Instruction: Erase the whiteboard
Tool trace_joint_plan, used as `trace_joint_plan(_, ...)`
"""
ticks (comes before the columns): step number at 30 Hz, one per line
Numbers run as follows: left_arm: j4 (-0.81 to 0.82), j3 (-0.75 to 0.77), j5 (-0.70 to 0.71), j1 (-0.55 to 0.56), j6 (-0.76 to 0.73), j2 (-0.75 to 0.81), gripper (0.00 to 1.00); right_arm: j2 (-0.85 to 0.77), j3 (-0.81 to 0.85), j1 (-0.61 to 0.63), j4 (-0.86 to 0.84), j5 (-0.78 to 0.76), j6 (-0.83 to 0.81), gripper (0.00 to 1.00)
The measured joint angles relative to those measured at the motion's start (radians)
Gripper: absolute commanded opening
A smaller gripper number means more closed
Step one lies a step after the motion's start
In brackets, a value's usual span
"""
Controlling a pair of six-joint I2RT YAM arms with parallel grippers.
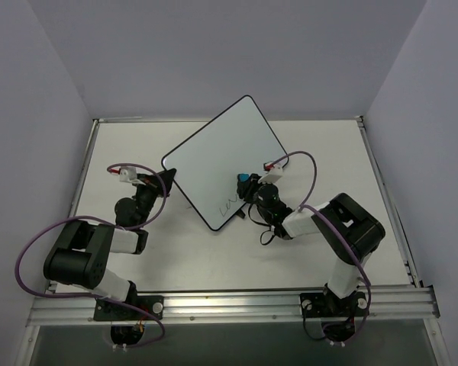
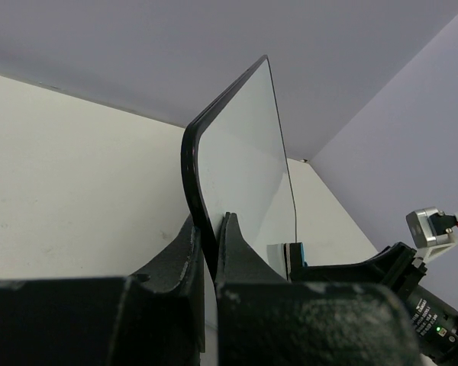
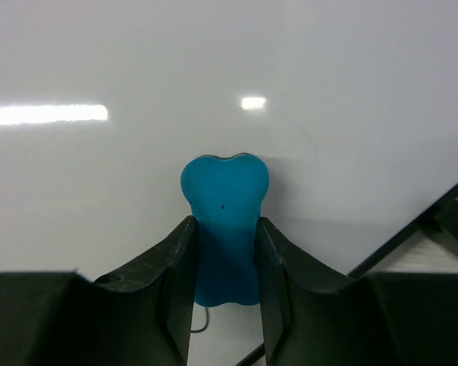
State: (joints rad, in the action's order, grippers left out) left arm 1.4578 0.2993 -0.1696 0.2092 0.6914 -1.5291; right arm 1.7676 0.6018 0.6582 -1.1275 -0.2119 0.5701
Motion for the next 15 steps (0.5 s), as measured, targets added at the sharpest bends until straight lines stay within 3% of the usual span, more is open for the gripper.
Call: trace_joint_plan(15, 0.001, 0.000, 0.000, 0.000, 0.000, -0.001, 0.02, -0.027, -0.039, 0.212, -0.047, 0.007, 0.025, 0.00)
